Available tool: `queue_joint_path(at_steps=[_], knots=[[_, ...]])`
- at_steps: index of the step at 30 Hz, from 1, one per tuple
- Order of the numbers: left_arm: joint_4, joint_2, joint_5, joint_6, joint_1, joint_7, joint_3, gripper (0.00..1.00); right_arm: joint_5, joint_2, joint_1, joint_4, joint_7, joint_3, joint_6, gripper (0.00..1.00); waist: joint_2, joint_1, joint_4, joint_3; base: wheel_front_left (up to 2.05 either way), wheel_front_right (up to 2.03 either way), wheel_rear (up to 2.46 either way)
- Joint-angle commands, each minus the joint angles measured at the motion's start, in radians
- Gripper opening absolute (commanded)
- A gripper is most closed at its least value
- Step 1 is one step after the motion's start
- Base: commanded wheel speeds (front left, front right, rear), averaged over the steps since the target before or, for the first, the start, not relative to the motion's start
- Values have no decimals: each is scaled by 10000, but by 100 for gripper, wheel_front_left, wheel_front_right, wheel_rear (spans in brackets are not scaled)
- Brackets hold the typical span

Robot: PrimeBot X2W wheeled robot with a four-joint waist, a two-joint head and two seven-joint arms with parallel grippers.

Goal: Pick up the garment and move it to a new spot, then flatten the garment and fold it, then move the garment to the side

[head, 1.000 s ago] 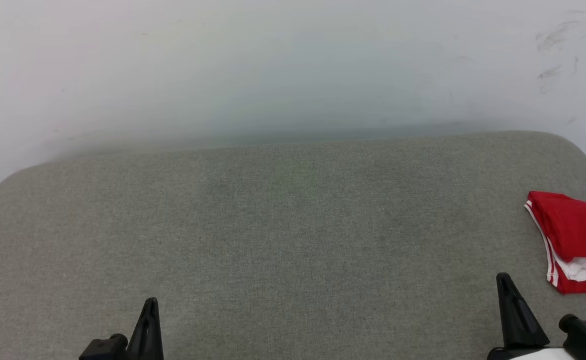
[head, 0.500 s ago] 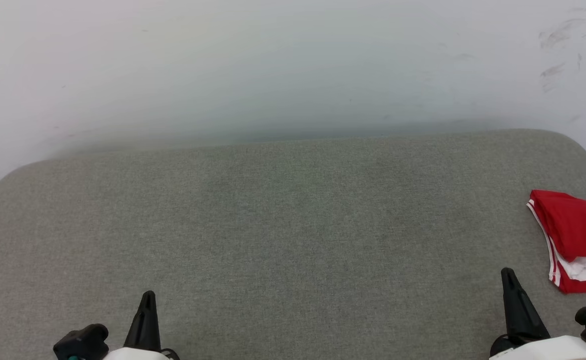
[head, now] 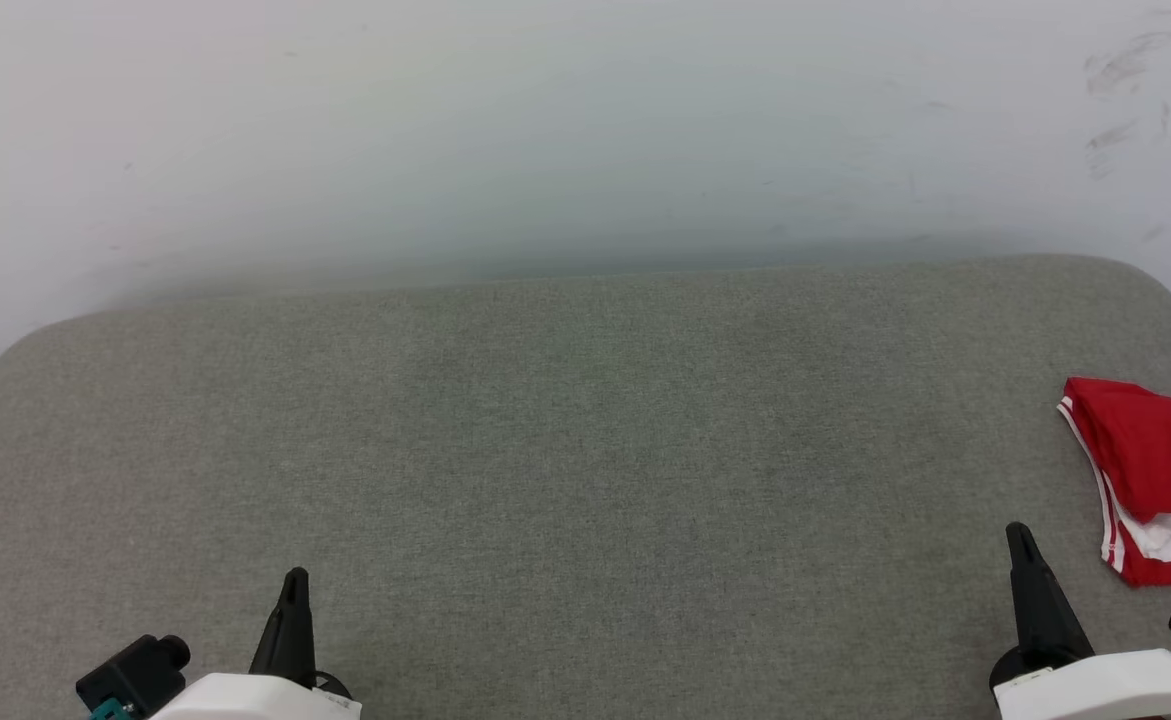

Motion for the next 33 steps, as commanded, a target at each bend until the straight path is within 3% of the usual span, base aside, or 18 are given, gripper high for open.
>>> queue_joint_path(at_steps=[1, 33], knots=[[-70, 12, -313, -74, -272, 58, 51, 0, 299, 28, -322, -71, 60, -46, 0, 0, 0, 0, 3, 5, 0, 0, 0], [401, 11, -4366, -537, -1014, 1047, 392, 0, 4071, 110, -952, 403, 1041, -275, 0, 0, 0, 0, 88, 173, 0, 0, 0]])
